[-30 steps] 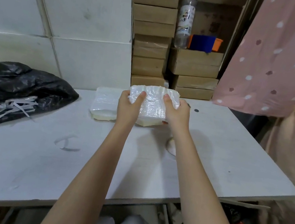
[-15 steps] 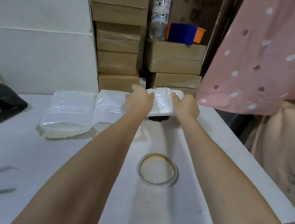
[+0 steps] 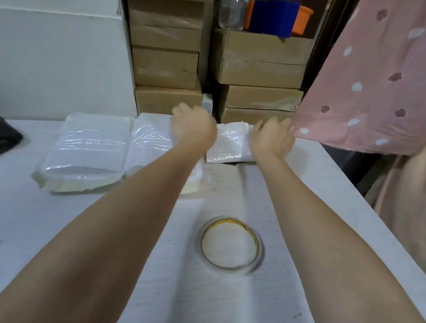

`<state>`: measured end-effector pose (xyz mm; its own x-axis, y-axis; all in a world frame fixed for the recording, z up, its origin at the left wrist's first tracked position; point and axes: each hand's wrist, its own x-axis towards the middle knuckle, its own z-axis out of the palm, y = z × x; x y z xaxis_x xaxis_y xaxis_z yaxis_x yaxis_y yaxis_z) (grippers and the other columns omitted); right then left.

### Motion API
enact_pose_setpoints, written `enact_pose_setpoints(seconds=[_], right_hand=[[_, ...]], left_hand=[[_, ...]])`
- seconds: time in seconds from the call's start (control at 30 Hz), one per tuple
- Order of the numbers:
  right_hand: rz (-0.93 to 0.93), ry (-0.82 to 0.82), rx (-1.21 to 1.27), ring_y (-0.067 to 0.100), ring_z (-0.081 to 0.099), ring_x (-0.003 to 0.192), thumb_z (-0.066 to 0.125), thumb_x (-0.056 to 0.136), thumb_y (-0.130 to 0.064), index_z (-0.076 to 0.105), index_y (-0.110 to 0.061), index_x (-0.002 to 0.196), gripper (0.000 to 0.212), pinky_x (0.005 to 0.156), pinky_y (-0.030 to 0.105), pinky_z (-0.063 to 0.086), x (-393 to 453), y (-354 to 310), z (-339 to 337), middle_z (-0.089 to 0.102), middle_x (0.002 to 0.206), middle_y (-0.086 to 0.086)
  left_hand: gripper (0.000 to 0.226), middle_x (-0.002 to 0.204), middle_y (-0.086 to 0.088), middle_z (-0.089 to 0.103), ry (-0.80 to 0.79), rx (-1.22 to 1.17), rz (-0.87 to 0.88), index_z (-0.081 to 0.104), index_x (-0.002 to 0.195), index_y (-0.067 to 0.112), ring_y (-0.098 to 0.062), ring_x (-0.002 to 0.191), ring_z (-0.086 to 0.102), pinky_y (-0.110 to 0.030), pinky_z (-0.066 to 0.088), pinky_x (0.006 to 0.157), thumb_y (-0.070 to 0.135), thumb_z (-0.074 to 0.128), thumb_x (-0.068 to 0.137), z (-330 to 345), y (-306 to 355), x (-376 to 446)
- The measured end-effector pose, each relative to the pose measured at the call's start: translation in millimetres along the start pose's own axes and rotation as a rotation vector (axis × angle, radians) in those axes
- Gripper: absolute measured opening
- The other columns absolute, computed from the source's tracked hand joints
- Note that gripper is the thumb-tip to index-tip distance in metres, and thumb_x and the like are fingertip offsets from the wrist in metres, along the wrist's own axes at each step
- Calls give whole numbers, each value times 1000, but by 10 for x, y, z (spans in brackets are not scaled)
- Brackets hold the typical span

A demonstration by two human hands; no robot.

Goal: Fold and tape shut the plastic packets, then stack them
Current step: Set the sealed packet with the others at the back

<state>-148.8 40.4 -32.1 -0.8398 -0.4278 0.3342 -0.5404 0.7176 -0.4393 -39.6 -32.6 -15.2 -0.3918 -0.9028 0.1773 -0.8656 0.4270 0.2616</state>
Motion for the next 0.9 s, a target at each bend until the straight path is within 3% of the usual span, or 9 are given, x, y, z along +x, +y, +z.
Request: enact_pose_setpoints(seconds=[0.07,0.17,0.27,0.37,0.5,0.57,0.63,0.8,0.9], right_hand=[[-151,11,125,32,52,104,39,96,-20,57,-2,107,28,84,37,42,-37,-164,-78,51,117,17],[-289,-187,264,30,56,90,40,96,-19,57,-1,106,27,71,34,41,-169,-550,-118,58,108,15],[-284,-445,107,31,58,100,39,97,-25,53,-3,119,34,69,30,38,-340,-916,-82,60,105,13],[-256,-565,-139,28,52,115,38,97,-20,53,-10,123,32,77,28,35,-520,-1116,-39,56,124,7],[-182,-576,-195,24,52,116,33,97,-19,53,-11,124,35,77,28,35,-652,-1199,15,54,129,6],[-160,-596,-150,25,53,114,27,99,-22,53,-10,125,38,79,30,37,-668,-1200,40,54,129,7],[-142,-565,-81,27,54,113,20,100,-31,53,-8,125,48,80,32,39,-677,-1190,58,55,128,10],[-45,-418,208,30,53,112,18,98,-48,57,-6,120,62,84,34,39,-754,-1225,-49,59,121,12],[81,-425,539,29,53,110,34,94,-47,35,-8,139,60,85,34,40,-817,-1125,-229,55,120,8]], left_hand=[[42,135,-21,38,-24,84,-106,44,130,0,-33,123,37,-35,33,100,16,47,91,-205,-211,78],[50,134,-20,39,-142,190,-242,44,131,2,-31,122,41,-32,40,91,13,57,85,-425,-590,131],[37,126,-14,52,-159,137,-206,53,121,4,-31,117,49,-33,40,80,9,51,85,-473,-883,119],[25,114,-9,61,-221,12,-176,59,106,9,-30,105,59,-33,43,85,13,40,90,-481,-989,26],[25,110,-14,62,-299,-204,-233,53,76,6,-32,95,59,-38,46,90,19,39,92,-429,-1036,5],[33,121,-18,58,-274,-299,-221,58,101,0,-35,109,56,-39,43,94,23,35,98,-380,-1056,2],[43,129,-19,53,-209,-373,-212,50,123,-3,-35,119,49,-38,38,97,28,29,102,-376,-1048,-44],[51,127,-19,54,-89,-538,-211,47,124,-4,-34,118,50,-35,38,93,38,29,101,-504,-1003,-178],[56,123,-21,57,-34,-642,-208,46,122,-6,-35,112,54,-35,41,84,44,36,98,-636,-1086,-310]])
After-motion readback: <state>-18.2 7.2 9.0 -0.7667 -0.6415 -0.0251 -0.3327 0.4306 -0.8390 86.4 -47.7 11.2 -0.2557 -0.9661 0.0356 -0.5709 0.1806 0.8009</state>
